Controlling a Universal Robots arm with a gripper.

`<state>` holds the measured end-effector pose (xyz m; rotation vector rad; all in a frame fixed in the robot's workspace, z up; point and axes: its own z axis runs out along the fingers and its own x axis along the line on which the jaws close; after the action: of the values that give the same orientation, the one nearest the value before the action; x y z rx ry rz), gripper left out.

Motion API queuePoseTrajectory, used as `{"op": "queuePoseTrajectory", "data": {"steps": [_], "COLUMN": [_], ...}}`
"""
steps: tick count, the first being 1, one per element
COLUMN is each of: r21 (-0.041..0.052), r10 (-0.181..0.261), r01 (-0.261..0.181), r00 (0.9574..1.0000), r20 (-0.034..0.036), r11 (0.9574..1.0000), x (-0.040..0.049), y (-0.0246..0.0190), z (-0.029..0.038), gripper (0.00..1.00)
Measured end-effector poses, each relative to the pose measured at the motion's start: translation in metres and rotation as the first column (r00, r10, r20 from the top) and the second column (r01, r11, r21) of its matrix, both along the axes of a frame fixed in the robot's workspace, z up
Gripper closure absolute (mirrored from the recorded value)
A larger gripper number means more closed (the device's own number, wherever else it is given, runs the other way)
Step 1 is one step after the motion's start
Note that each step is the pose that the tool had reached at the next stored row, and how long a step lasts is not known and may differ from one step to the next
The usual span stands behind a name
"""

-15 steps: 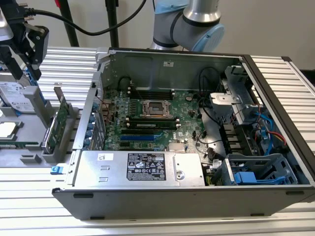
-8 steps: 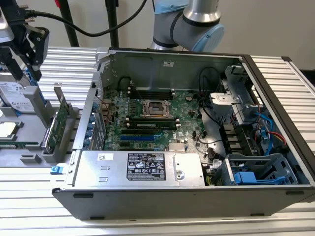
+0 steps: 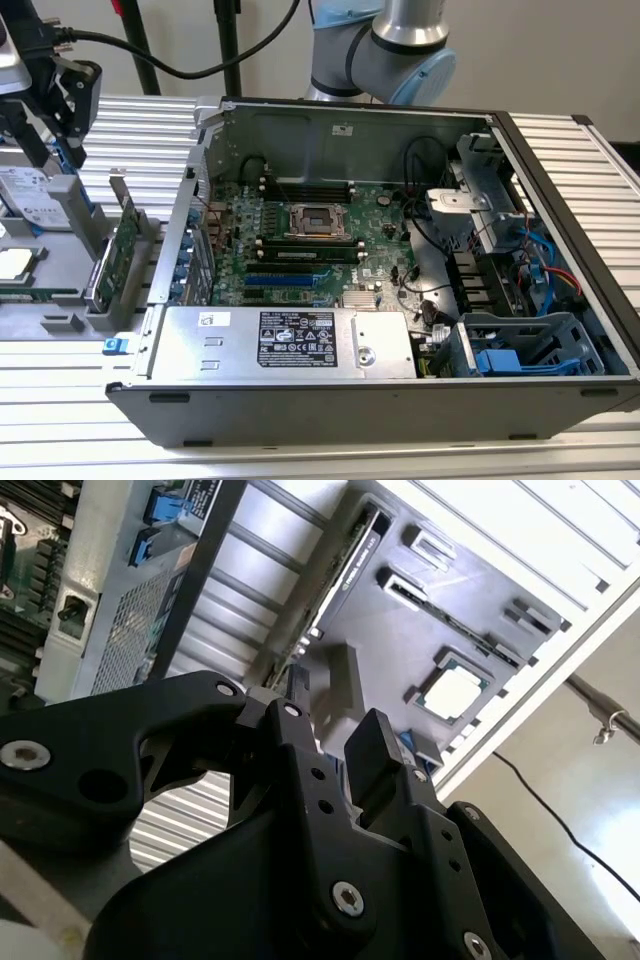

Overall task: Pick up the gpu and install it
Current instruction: 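Pick up the gpu and move the gpu toward the slot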

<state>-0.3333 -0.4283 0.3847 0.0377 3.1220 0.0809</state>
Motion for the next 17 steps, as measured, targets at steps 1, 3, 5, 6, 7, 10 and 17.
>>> {"op": "queuePoseTrajectory", "data": {"steps": [1,3,5,6,7,10,17], "r21": [0.0000,0.0000,0.0000,0.0001,0.0001,0.0000,0.0000], "r10": [0.000,0.000,0.000,0.000,0.000,0.000,0.000], "r01": [0.000,0.000,0.000,0.000,0.000,0.000,0.000], "r00": [1.0000,1.0000,1.0000,1.0000,1.0000,1.0000,1.0000], "r20": [-0.0001,-0.0001,0.0000,0.0000,0.0001,0.0000,0.0000], "r11": [1.0000,1.0000,1.0000,1.0000,1.0000,1.0000,1.0000], "x": [0.0001,0.0003,0.0006,0.0008,0.0009,0.0012,0.0020], "y": [-0.0002,-0.0006,-0.0010,-0.0012,-0.0013,-0.0019,-0.0030], "z": [-0.0005,-0.0016,-0.0029,-0.0036,-0.0043,-0.0064,-0.0110], "gripper": [0.00,0.00,0.00,0.00,0.00,0.00,0.00]}}
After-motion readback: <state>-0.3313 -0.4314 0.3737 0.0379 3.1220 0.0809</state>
